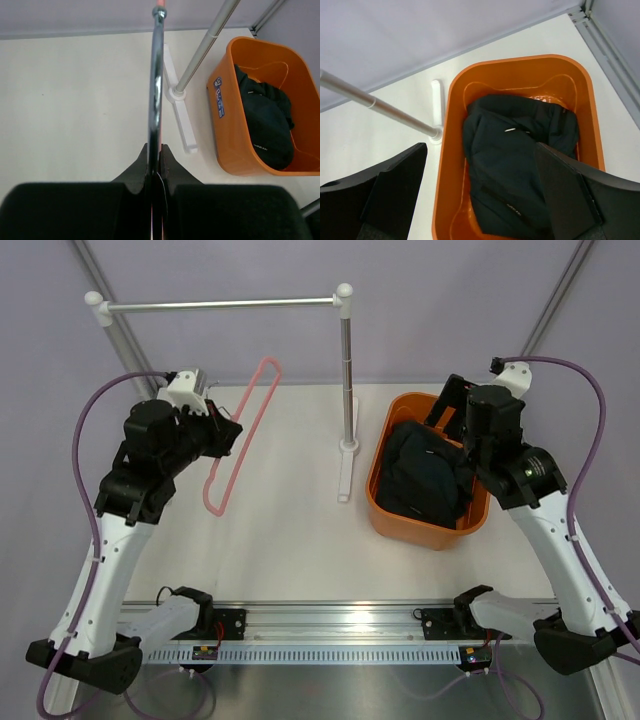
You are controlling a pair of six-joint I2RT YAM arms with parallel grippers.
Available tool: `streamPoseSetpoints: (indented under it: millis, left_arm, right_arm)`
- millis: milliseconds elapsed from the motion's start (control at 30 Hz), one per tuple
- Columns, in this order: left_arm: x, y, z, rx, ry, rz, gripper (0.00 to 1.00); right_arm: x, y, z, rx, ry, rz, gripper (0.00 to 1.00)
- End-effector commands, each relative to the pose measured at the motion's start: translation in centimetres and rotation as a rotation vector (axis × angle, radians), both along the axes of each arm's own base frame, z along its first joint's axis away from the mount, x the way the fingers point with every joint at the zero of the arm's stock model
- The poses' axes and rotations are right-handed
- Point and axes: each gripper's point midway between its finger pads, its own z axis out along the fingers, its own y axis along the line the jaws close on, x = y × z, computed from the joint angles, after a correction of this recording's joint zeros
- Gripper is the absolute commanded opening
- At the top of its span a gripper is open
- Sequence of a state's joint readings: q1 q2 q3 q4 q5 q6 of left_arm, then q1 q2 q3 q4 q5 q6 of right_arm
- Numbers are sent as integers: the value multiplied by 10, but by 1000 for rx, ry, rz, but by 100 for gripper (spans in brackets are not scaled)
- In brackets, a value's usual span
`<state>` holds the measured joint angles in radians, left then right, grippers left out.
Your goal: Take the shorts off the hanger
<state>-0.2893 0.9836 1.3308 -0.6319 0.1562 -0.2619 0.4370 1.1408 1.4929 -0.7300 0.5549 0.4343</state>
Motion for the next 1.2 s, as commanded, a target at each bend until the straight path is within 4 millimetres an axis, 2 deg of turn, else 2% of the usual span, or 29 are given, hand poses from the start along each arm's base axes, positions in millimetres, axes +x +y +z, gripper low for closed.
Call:
streamPoseSetpoints:
  millis: [0,133,167,233,267,300,467,500,633,900,1167]
  left_arm:
    - [1,-16,33,-1,-61,-105,0]
    - [18,-22,58,-16,-86,-111,0]
    - [19,-22,76,-26,-118,-105,0]
    - [38,-23,75,-23,-91,-71,0]
    - [43,-22,89,-31,-115,-60,0]
    - [57,-23,86,-37,-103,-36,0]
    - [91,-32,92,-76,-97,-5,0]
    - [103,-32,92,-78,-96,14,0]
    - [126,-32,91,-69,-97,52,0]
    - [154,-28,105,-60,-159,113,0]
    - [175,-29,103,-51,-169,140,0]
  right_arm:
    - [-9,16,14,76,-45,91,97]
    - [-20,28,20,116,-62,187,97]
    - [-22,30,19,118,-62,197,97]
    - [-27,34,20,130,-67,230,97]
    - [-29,35,18,130,-64,243,97]
    - [-31,39,19,138,-65,265,96]
    - [-38,41,18,135,-77,304,96]
    - [-40,43,19,137,-81,317,96]
    - [-45,45,19,140,-90,343,97]
    - [-46,50,20,138,-105,379,96]
    - [-43,55,13,155,-100,395,96]
